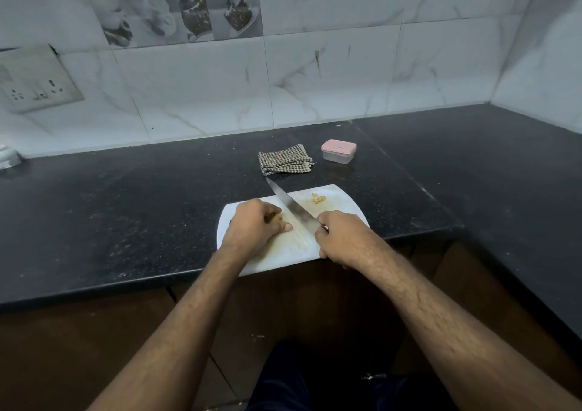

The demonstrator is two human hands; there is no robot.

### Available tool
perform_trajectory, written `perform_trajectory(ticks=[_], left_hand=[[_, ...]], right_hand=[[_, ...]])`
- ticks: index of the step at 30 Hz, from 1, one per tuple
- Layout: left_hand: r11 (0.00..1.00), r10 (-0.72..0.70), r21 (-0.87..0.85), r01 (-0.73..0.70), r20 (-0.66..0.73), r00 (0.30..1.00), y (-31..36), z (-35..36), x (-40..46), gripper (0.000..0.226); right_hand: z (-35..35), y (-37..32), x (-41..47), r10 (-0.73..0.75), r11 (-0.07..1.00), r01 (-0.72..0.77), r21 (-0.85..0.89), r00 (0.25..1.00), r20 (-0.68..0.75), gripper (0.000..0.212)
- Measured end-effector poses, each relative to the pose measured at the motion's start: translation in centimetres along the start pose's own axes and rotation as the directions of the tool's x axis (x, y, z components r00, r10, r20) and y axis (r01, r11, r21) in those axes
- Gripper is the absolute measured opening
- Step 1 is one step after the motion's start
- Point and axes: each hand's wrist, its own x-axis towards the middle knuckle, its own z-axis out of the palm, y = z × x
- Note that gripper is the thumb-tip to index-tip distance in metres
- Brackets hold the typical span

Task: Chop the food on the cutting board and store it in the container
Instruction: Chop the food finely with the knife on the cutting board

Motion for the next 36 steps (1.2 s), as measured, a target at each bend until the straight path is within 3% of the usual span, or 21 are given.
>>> perform_trajectory(ticks=[3, 8, 18, 26, 31, 36], left_hand=[[1.000, -0.003, -0.004, 0.003, -0.007, 1.000, -0.3, -0.2, -0.3, 0.050], [1.000, 0.021, 0.009, -0.021, -0.040, 0.999, -0.6, -0.4, -0.5, 0.019], [0.995, 0.058, 0.091, -0.049, -0.102, 0.993, -0.1, 0.9, -0.4, 0.004], [0.995, 0.037, 0.092, -0.027, -0.110, 0.993, -0.2, 1.5, 0.1, 0.004], [0.995, 0.045, 0.101, -0.026, -0.192, 0.980, -0.6, 2.8, -0.4, 0.008], [1.000, 0.027, -0.002, -0.028, -0.195, 0.980, -0.5, 2.7, 0.2, 0.007]], right_hand=[[-0.1, 0.0, 0.0, 0.004, 1.000, -0.004, -0.007, 1.000, 0.005, 0.021], [-0.1, -0.5, 0.1, 0.008, 1.000, -0.008, -0.017, 1.000, 0.011, 0.023], [-0.6, -1.6, 0.0, 0.007, 0.998, -0.004, -0.059, 0.999, 0.050, 0.037], [-0.3, -2.1, 1.2, 0.009, 0.996, -0.003, -0.093, 0.998, 0.065, 0.032], [0.1, -2.0, 2.2, -0.022, 0.996, 0.025, -0.088, 0.999, 0.034, 0.030], [1.7, -1.4, 3.1, -0.061, 0.994, 0.057, -0.089, 0.997, -0.038, 0.030]])
